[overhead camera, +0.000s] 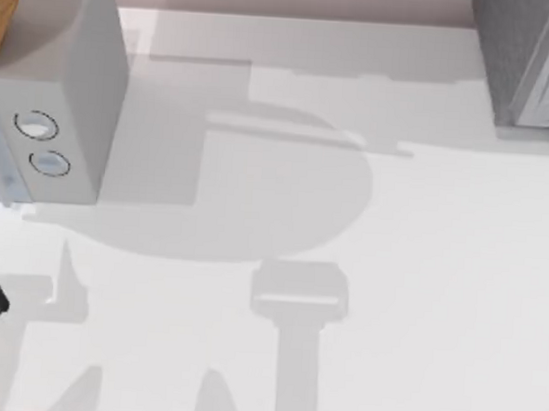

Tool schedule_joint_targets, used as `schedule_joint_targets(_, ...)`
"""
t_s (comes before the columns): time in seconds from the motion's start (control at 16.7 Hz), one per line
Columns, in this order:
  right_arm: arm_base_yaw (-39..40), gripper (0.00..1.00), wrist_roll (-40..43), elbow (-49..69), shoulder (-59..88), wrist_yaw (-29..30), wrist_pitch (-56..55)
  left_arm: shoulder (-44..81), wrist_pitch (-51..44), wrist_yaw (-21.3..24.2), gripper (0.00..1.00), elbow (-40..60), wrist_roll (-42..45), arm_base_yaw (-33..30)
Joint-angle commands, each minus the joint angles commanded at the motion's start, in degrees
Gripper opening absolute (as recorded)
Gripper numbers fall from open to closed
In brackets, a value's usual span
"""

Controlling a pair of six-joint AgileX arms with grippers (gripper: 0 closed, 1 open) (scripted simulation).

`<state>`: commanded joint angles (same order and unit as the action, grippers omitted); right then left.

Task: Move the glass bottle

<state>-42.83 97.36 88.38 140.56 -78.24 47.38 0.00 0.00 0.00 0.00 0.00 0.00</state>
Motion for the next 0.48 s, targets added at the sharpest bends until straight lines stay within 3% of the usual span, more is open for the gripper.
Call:
schedule_joint_targets(0.24,-5.2,0.0,13.0,6.8,1.3,-3.3,17.7,0.0,0.0,0.0,1.0,0.0,0.0,0.0)
schedule_joint_targets(0.48,-8.1,0.0,20.5,10.8,2.0,-5.0,27.7,0.0,0.0,0.0,1.0,0.0,0.0,0.0)
